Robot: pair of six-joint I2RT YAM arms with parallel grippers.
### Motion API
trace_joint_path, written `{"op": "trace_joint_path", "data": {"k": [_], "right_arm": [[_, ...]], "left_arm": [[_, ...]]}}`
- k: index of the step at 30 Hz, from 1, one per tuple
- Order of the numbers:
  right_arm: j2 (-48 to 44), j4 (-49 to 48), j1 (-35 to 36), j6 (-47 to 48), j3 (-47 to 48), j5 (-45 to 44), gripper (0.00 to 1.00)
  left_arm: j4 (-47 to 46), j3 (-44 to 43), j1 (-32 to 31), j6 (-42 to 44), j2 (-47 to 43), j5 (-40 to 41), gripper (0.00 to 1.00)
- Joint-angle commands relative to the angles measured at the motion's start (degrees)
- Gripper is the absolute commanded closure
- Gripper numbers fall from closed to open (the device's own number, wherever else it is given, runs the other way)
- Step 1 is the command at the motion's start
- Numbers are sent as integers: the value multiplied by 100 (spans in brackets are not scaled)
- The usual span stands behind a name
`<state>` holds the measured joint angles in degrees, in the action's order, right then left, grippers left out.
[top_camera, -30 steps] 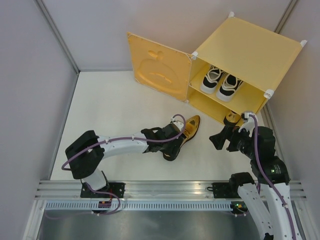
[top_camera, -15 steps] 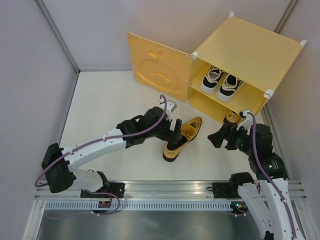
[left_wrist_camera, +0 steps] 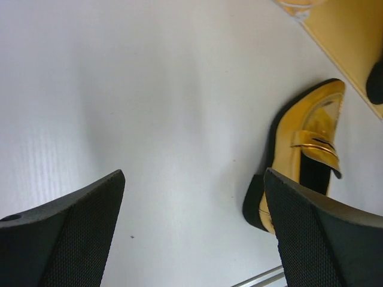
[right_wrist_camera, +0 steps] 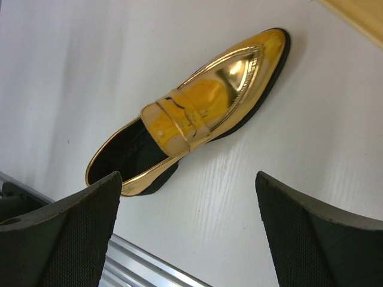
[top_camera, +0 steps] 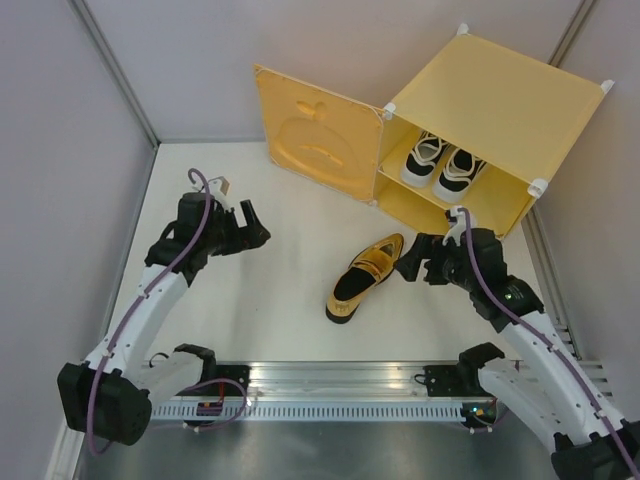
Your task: Place and organize the shoes in the shoe cabinet
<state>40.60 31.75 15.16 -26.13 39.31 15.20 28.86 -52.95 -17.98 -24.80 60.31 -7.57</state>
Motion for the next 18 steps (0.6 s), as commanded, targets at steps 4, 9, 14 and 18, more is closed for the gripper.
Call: {"op": "trace_joint_path", "data": {"k": [4, 9, 14, 18], "right_arm": [[676, -1267, 2030, -1024, -204, -2377, 4], [1230, -1443, 3595, -1814, -108, -3908, 4], [1984, -1242, 4802, -2370, 365, -5296, 5], [3037, -680, 5663, -2353, 1235, -5624, 10]], "left_arm": [[252, 785, 884, 177, -493, -746, 0], [453, 997, 892, 405, -942, -315, 0], [577, 1102, 884, 423, -1495, -52, 1], [577, 1199, 884, 432, -1777, 133, 1]]}}
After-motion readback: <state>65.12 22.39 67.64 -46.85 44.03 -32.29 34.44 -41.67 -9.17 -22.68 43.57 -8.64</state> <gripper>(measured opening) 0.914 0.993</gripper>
